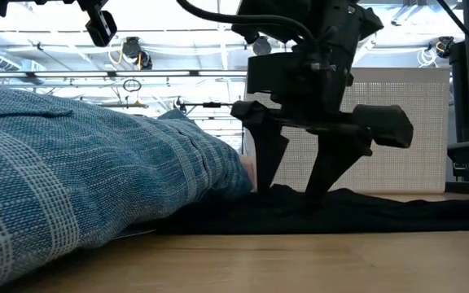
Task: Pick & Place Cloths
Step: Put the black underwear into the gold wire basket
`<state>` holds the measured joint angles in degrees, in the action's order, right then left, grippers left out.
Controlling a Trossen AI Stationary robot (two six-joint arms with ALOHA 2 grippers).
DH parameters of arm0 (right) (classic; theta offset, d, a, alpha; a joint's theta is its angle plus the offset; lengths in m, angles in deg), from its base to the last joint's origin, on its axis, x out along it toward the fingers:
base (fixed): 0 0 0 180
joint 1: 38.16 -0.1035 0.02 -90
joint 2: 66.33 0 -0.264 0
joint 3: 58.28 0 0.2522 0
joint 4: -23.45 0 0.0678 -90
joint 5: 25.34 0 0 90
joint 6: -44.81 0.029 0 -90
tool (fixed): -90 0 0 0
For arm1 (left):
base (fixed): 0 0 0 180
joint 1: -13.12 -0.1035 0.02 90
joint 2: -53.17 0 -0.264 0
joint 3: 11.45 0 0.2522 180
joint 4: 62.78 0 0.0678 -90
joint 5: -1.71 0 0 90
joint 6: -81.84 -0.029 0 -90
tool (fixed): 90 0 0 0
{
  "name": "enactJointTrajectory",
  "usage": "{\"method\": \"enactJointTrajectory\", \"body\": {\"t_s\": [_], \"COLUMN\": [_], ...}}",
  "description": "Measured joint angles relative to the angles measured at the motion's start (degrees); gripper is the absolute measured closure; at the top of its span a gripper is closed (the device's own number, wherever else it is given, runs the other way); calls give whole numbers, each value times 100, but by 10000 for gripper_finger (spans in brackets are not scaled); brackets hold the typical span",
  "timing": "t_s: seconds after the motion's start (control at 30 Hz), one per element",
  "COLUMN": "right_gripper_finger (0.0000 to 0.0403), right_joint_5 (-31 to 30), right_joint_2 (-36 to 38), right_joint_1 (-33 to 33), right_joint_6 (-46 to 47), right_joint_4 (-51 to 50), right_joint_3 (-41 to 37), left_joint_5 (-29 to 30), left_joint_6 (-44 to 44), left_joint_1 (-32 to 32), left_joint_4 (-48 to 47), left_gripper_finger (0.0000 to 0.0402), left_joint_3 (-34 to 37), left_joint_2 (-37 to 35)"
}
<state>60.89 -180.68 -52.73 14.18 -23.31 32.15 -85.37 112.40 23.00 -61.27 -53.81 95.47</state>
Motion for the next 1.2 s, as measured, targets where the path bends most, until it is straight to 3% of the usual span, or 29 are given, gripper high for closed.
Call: {"method": "enactJointTrajectory", "body": {"t_s": [0.2,0.63,1.0,1.2], "right_gripper_finger": [180,262,327,352], "right_joint_5": [535,533,549,741], "right_joint_2": [-13,-19,-19,39], "right_joint_1": [-10,-89,-514,-766], "right_joint_6": [362,1329,2938,3189], "right_joint_4": [-557,-807,-1781,-1961], "right_joint_3": [-7,-15,-17,-17], "left_joint_5": [0,-1,-1,-2], "left_joint_6": [0,25,2,0], "left_joint_1": [1,0,1,1], "left_joint_4": [0,1,2,0], "left_gripper_finger": [378,378,378,378], "left_joint_3": [0,0,0,0], "left_joint_2": [0,0,0,0]}}
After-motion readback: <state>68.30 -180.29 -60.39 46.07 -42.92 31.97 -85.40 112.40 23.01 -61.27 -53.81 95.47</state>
